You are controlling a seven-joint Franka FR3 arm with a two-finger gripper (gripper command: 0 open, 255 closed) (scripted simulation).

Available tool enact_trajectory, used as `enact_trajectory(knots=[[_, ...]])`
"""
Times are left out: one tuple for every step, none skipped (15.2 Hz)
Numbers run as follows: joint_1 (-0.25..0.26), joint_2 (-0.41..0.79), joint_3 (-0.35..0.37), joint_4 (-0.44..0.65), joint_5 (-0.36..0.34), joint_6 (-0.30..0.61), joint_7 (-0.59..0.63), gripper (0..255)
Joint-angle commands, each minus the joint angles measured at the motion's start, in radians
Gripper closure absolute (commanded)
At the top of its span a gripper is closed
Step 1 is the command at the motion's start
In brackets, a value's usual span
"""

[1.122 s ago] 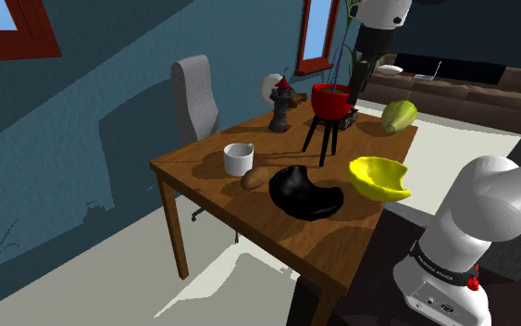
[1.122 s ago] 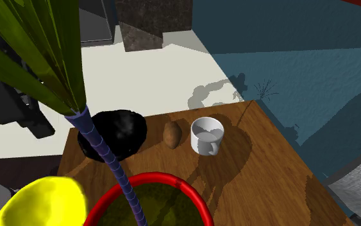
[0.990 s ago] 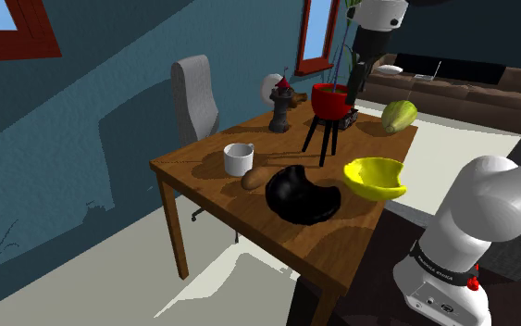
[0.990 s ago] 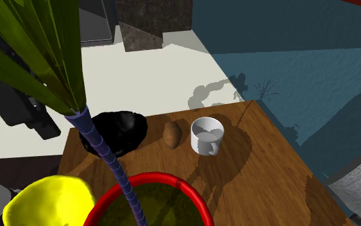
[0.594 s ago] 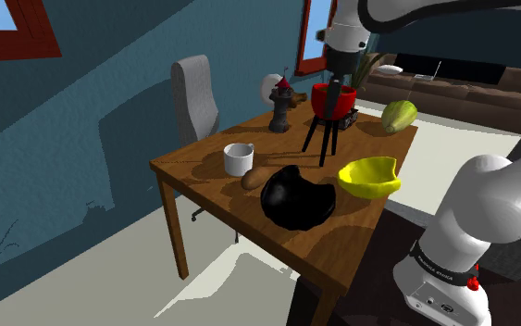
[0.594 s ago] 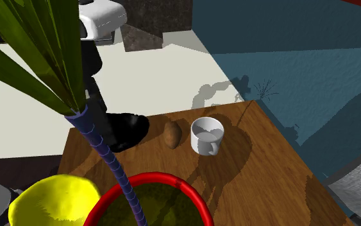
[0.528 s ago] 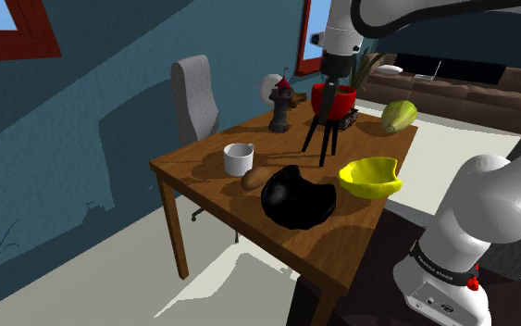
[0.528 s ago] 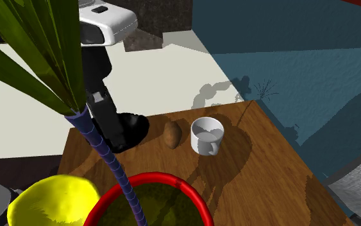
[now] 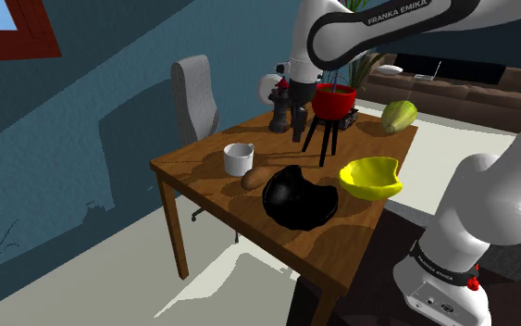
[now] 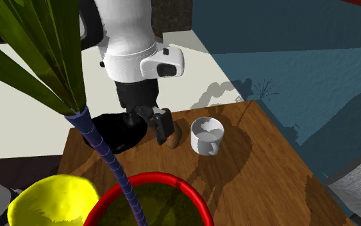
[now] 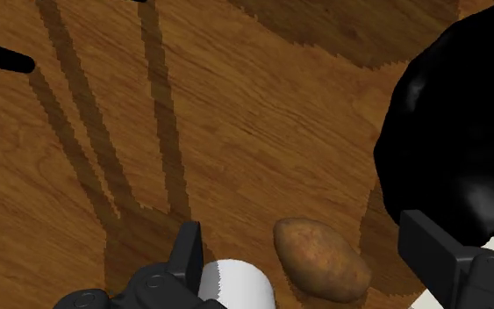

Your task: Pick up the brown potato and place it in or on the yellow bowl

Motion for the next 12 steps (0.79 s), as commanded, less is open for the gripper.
enact_trajectory(knots=[[0.018, 0.065, -0.005, 0.012, 0.014, 0.042, -0.063, 0], [0.027, 0.098, -0.004, 0.022, 0.021, 0.060, -0.092, 0], [0.036, 0.131, -0.003, 0.033, 0.029, 0.076, -0.120, 0], [0.044, 0.164, 0.000, 0.045, 0.037, 0.091, -0.147, 0], [0.052, 0.197, 0.002, 0.057, 0.045, 0.105, -0.175, 0], [0.060, 0.229, 0.006, 0.069, 0.053, 0.119, -0.203, 0], [0.067, 0.261, 0.010, 0.083, 0.061, 0.131, -0.230, 0], [0.075, 0.293, 0.015, 0.096, 0.068, 0.143, -0.257, 0], [0.081, 0.325, 0.021, 0.110, 0.076, 0.154, -0.283, 0], [0.087, 0.355, 0.027, 0.124, 0.082, 0.164, -0.308, 0], [0.087, 0.361, 0.027, 0.117, 0.082, 0.177, -0.309, 0], [0.087, 0.368, 0.028, 0.110, 0.083, 0.191, -0.309, 0]])
